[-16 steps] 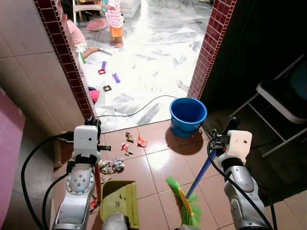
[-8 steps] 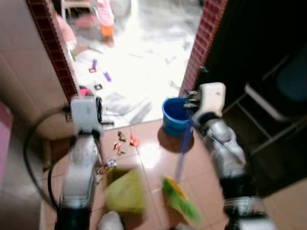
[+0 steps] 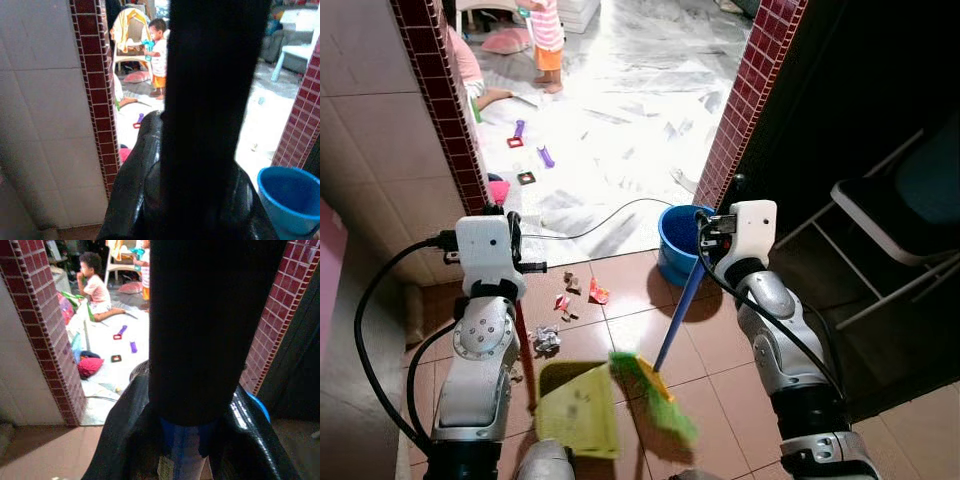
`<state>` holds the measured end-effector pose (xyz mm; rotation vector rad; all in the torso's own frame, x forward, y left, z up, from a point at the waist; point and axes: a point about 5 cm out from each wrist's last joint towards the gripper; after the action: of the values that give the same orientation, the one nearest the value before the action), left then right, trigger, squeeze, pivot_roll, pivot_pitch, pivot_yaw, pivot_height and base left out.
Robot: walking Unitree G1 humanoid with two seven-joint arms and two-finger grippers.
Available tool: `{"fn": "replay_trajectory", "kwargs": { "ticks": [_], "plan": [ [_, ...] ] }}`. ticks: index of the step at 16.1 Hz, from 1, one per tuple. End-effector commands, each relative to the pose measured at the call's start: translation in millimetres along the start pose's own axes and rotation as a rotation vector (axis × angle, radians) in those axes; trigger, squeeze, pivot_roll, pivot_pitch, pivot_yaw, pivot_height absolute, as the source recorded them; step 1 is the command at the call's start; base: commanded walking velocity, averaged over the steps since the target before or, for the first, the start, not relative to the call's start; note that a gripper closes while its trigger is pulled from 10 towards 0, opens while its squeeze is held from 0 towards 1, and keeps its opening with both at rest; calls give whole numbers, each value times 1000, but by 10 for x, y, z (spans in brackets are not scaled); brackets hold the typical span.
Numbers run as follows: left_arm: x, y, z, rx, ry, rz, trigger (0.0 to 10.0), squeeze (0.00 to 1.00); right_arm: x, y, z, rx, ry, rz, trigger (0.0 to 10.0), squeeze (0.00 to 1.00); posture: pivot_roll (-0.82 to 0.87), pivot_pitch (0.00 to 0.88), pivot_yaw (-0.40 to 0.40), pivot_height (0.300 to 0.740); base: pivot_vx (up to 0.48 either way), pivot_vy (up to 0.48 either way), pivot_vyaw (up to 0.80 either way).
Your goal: Sweep floor
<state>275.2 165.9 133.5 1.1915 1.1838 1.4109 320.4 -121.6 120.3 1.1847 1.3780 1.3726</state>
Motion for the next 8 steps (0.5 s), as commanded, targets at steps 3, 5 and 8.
{"fn": "replay_trajectory", "kwargs": {
  "ticks": [3,5,8],
  "plan": [
    [27,140,-13,-66,45,33,10000,0,-112,0,0,-14,-77,-53,10000,0,71,34,-87,740,0,0,0],
    [-9,151,-5,-65,42,16,10000,0,-63,-11,10,7,-64,-23,10000,0,69,41,-92,740,0,0,0],
    [-91,163,-20,-51,26,-12,10000,0,16,1,3,-6,-10,-20,10000,0,72,50,-96,740,0,0,0]
  ]
}}
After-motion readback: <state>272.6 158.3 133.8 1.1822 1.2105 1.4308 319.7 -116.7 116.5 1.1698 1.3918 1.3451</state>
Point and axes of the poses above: a point about 5 cm out from each wrist's last joint towards the gripper, its own z axis pointing out of the wrist towards the gripper, its own y axis along the axis of the wrist's last joint, x = y × z, and after that the axes turned 1 degree about z, right-handed
